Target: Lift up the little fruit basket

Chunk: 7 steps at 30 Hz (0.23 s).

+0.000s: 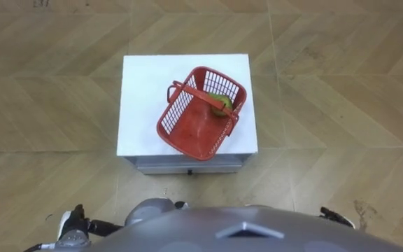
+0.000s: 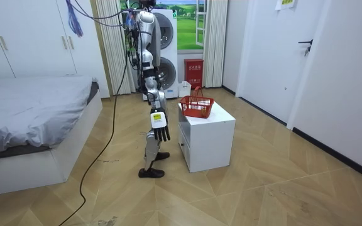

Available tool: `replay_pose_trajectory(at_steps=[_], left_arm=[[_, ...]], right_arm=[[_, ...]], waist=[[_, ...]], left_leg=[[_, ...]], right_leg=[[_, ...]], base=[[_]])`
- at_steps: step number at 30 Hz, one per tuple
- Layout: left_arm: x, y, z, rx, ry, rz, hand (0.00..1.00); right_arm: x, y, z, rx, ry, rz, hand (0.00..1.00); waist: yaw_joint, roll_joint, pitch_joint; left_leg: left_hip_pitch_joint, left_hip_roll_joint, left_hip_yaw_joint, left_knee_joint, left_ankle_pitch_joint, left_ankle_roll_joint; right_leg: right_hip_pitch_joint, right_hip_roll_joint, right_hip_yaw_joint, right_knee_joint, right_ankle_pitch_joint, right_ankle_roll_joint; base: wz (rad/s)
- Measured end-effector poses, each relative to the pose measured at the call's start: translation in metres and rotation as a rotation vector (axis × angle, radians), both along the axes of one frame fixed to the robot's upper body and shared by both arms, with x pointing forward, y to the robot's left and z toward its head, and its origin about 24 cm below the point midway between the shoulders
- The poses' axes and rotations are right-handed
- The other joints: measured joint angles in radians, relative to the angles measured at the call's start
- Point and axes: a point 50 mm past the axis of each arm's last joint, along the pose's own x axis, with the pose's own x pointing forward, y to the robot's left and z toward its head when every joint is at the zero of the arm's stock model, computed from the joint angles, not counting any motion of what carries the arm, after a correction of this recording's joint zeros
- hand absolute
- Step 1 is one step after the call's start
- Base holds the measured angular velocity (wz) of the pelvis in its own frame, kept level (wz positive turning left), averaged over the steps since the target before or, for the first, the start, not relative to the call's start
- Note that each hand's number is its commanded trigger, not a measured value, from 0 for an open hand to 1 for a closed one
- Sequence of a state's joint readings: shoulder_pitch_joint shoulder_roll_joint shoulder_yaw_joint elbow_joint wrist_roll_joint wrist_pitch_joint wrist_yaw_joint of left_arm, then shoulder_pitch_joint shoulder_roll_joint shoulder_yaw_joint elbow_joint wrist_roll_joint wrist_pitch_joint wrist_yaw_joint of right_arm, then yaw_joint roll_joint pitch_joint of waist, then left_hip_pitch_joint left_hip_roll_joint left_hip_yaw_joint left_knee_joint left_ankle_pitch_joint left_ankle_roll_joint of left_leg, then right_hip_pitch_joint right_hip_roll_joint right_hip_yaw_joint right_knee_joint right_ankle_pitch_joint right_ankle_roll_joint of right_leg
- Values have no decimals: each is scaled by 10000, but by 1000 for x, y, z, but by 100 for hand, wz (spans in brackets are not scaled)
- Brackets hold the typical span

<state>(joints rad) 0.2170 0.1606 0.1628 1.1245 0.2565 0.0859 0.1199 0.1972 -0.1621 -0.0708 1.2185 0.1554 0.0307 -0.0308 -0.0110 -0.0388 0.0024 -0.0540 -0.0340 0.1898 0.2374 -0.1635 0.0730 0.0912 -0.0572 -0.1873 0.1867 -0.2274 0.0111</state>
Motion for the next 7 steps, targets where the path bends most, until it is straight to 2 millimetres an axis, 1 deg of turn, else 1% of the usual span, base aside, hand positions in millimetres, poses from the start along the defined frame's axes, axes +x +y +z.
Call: replay_pose_trajectory(at_steps=[2, 6, 7], left_arm=[[-4, -3, -1, -132, 307, -57, 0], [-7, -8, -3, -377, 568, -22, 0], [-7, -10, -4, -424, 587, -7, 0]], right_arm=[[-7, 1, -1, -29, 617, 606, 0], [-16, 1, -1, -62, 1421, 1297, 0], [-17, 1, -1, -82, 1553, 1472, 0]], waist=[[21, 63, 21], [82, 133, 47], [75, 142, 70]], left_leg=[[33, 2, 9, 0, -5, -7], [146, 25, 25, 11, -47, -31], [138, 23, 25, 20, -46, -32]], right_leg=[[29, 14, 96, 0, 0, -1], [135, 31, 109, -5, -7, -9], [135, 29, 146, -13, -23, -33]], base=[[0], [-2], [0]])
